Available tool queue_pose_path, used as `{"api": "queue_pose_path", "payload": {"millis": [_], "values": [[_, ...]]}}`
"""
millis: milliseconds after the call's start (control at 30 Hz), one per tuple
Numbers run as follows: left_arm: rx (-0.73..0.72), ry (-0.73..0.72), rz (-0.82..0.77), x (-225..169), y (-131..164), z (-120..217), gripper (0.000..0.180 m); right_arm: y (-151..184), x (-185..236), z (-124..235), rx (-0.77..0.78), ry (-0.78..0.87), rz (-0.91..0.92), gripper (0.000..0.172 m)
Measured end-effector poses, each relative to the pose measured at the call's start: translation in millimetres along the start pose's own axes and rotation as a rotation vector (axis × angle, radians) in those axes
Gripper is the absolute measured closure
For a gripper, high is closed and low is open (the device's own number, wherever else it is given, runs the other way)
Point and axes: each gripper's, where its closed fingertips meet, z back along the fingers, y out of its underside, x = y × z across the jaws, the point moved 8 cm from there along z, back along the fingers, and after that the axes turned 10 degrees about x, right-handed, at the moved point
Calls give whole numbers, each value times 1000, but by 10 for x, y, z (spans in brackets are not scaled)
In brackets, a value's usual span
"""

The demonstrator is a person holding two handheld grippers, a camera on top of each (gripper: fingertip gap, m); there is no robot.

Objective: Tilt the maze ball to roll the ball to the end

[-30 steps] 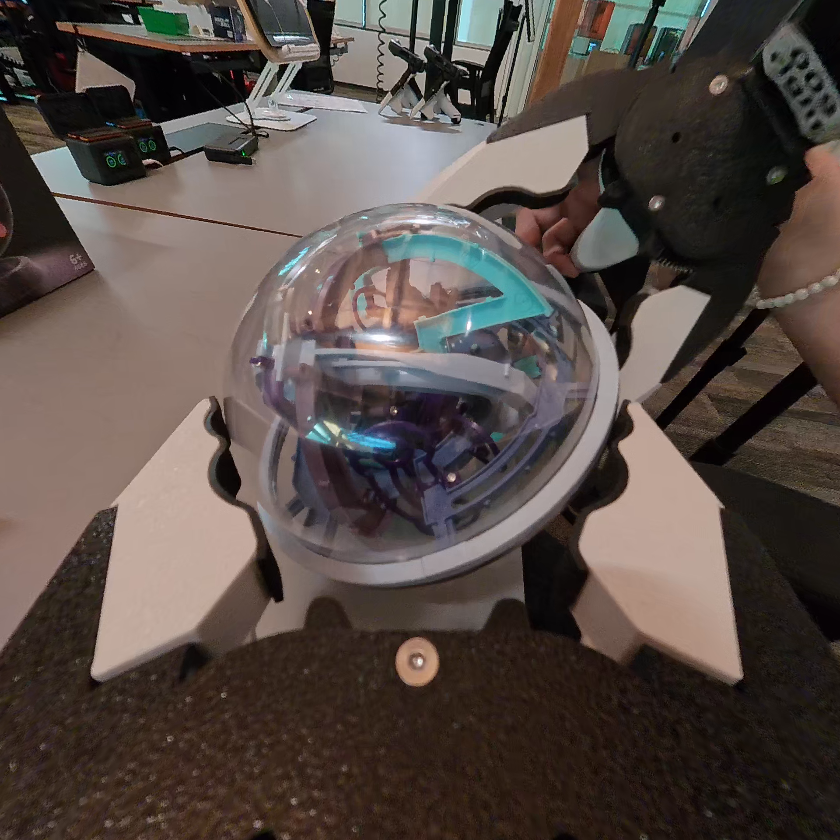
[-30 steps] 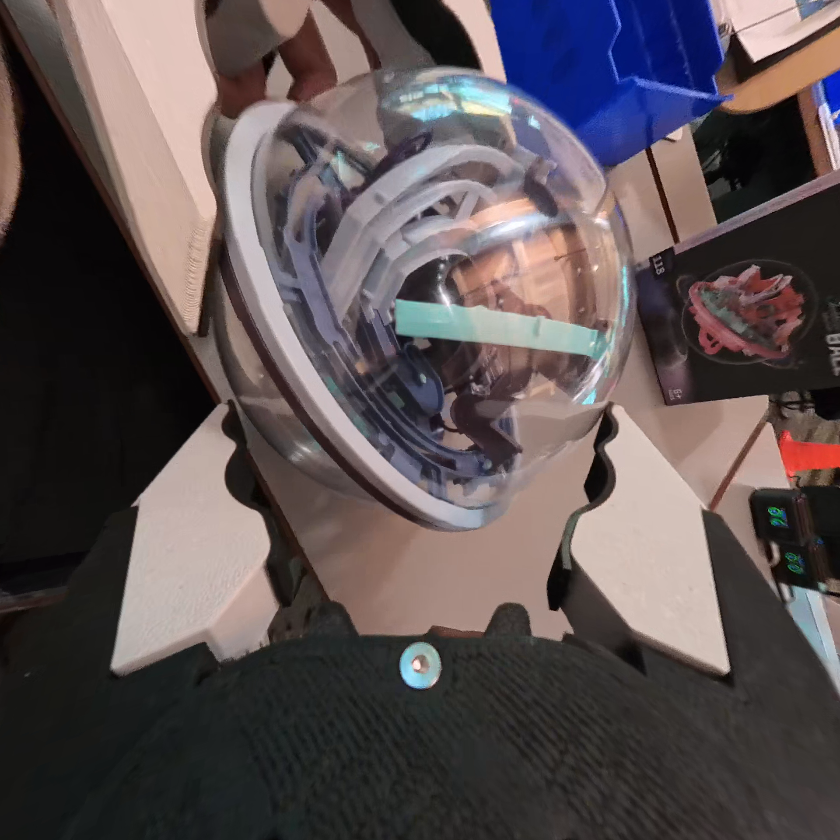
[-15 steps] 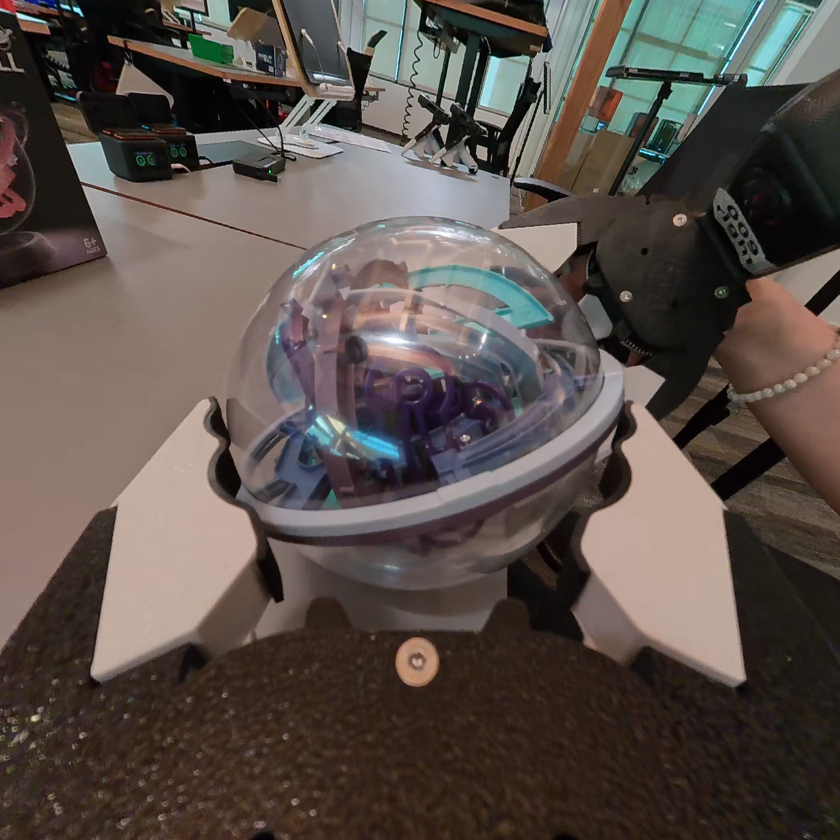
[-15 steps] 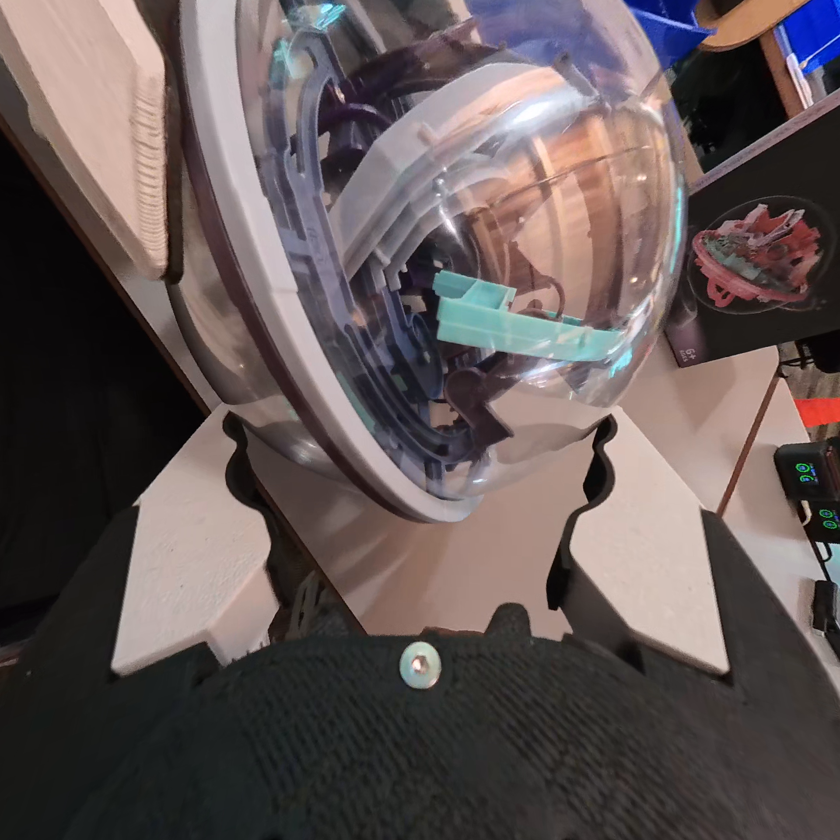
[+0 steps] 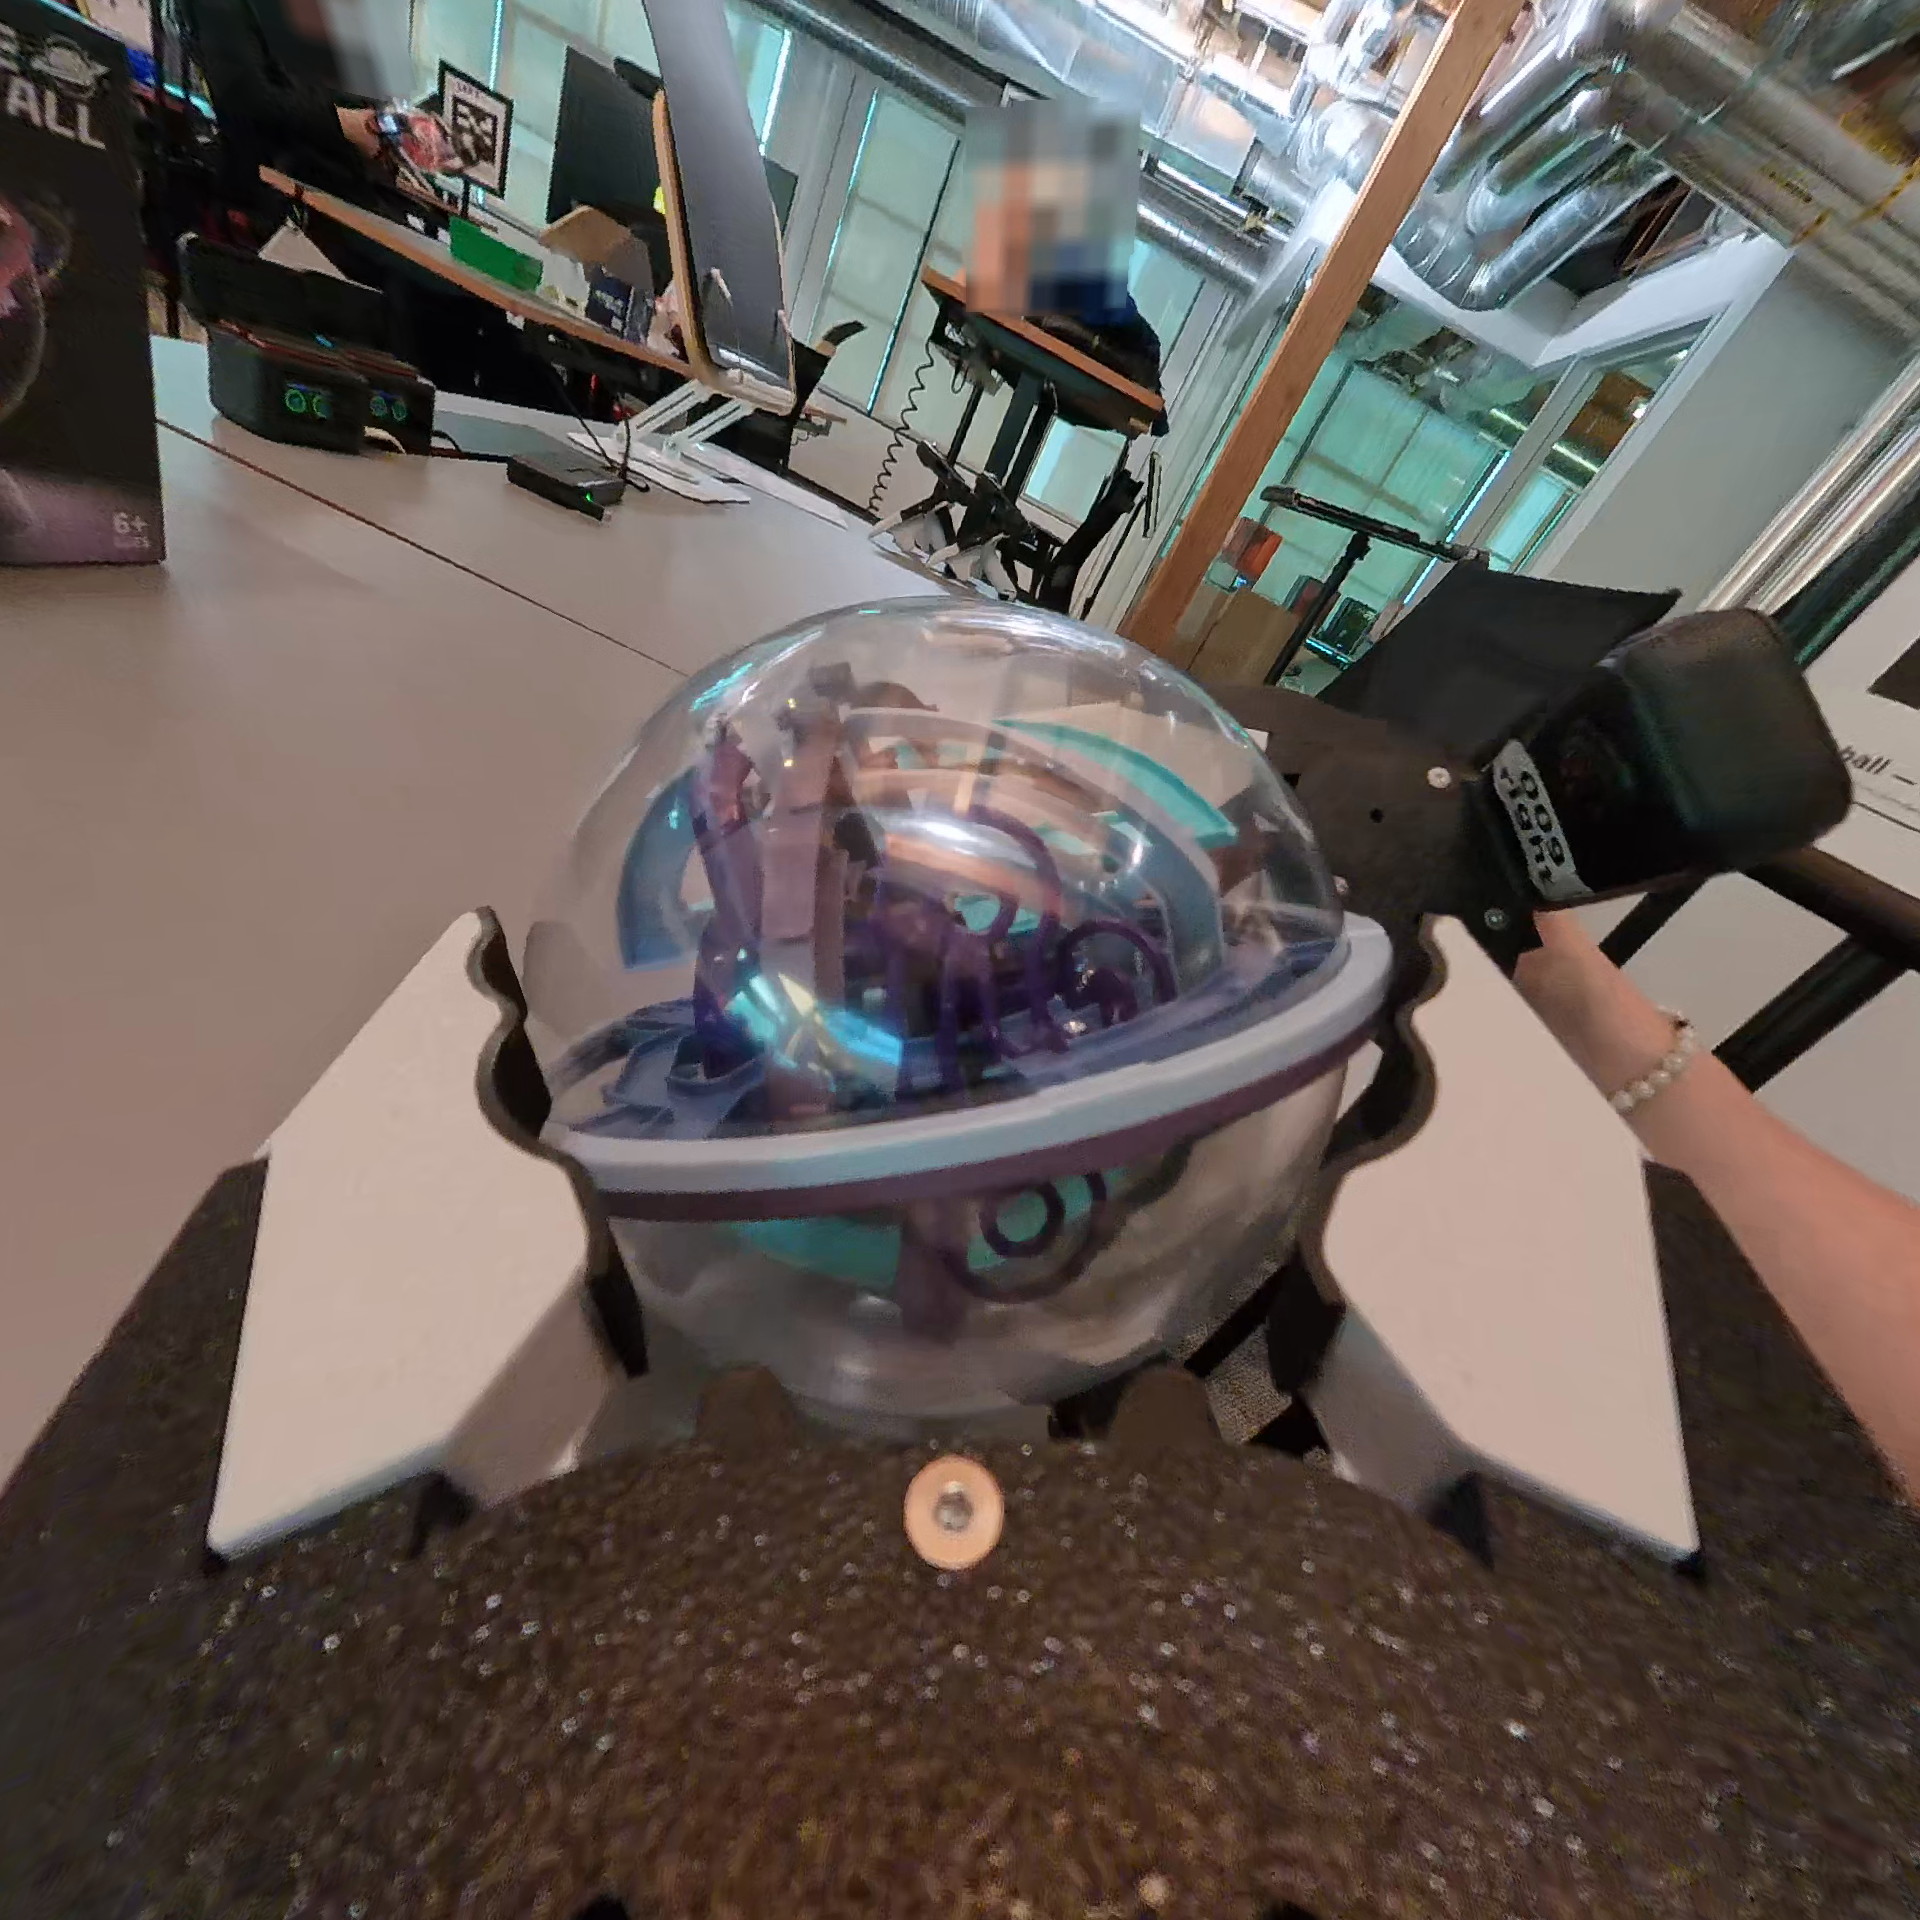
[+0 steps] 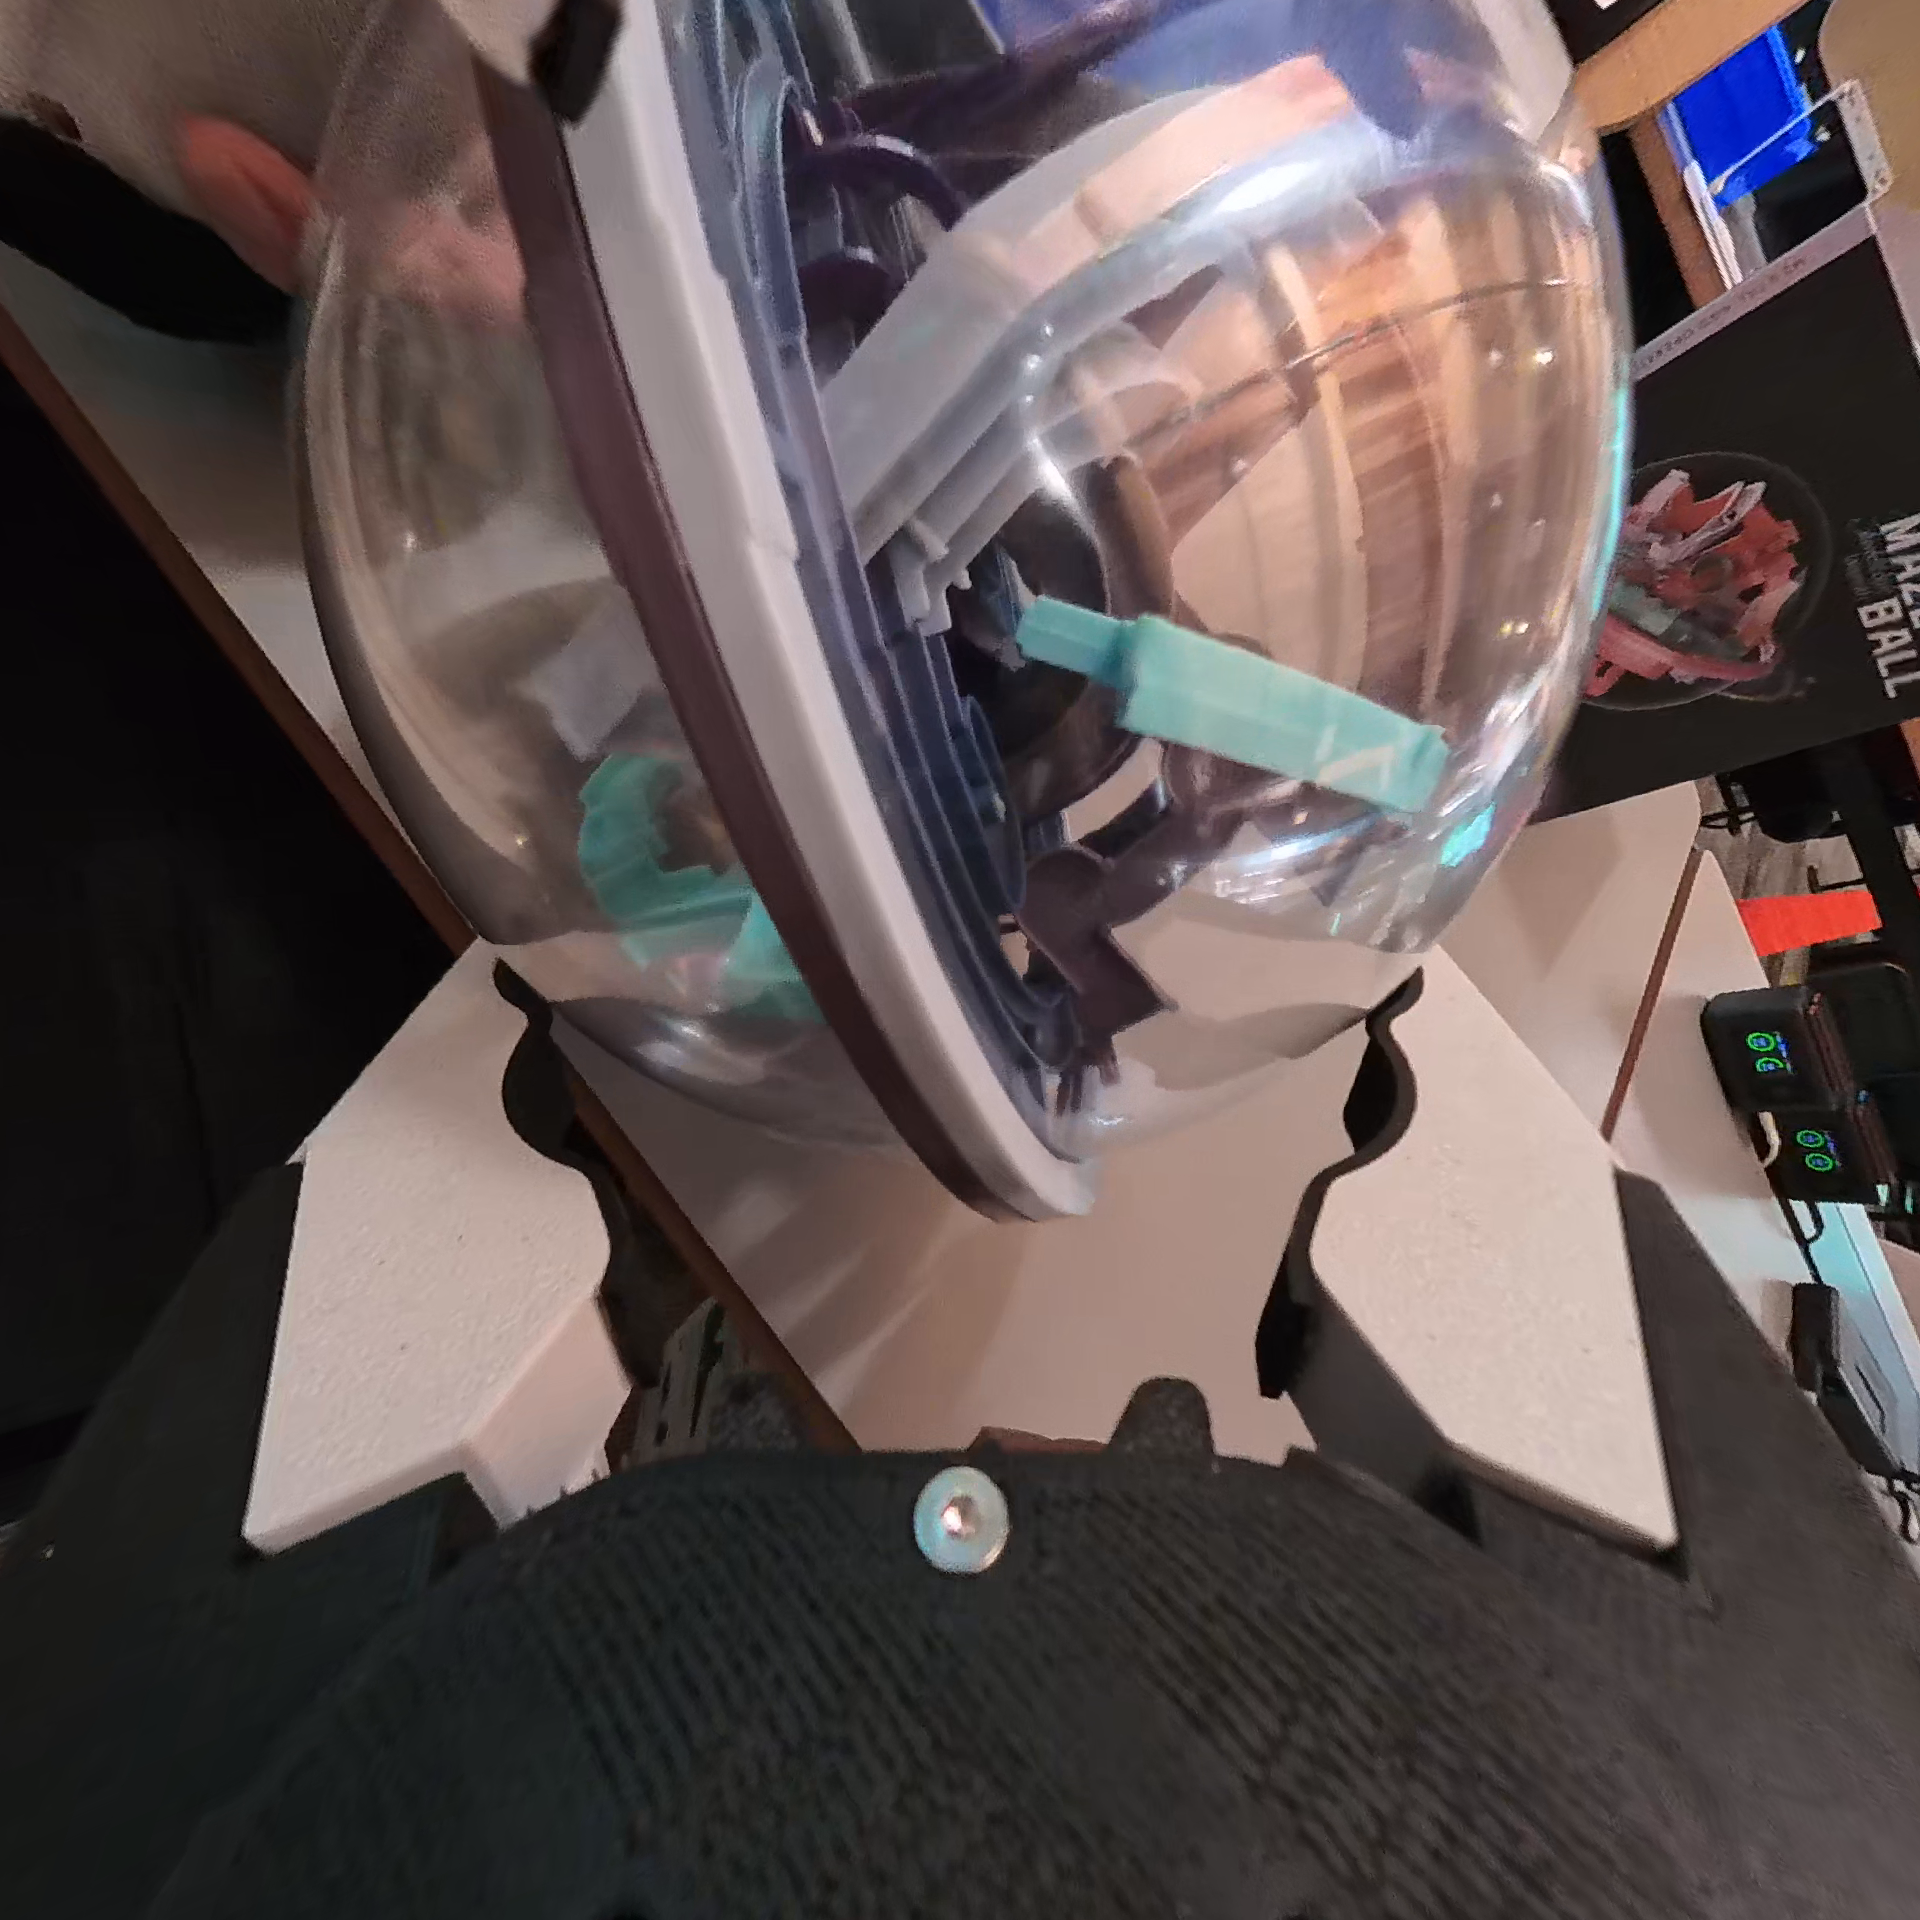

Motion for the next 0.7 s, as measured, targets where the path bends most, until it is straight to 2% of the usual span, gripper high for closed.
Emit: {"api": "queue_pose_path", "payload": {"millis": [333, 533, 700], "values": [[-8, -52, 23, -29, 8, 0, 23, -12, 30, -59, -2, 50, 0, 17], [-7, -88, -24, -77, 12, 7, 24, 5, 55, -73, -10, 71, -9, 18], [-12, -59, -119, -70, -19, 32, 25, -34, 54, -25, -43, 13, -31, 18]]}}
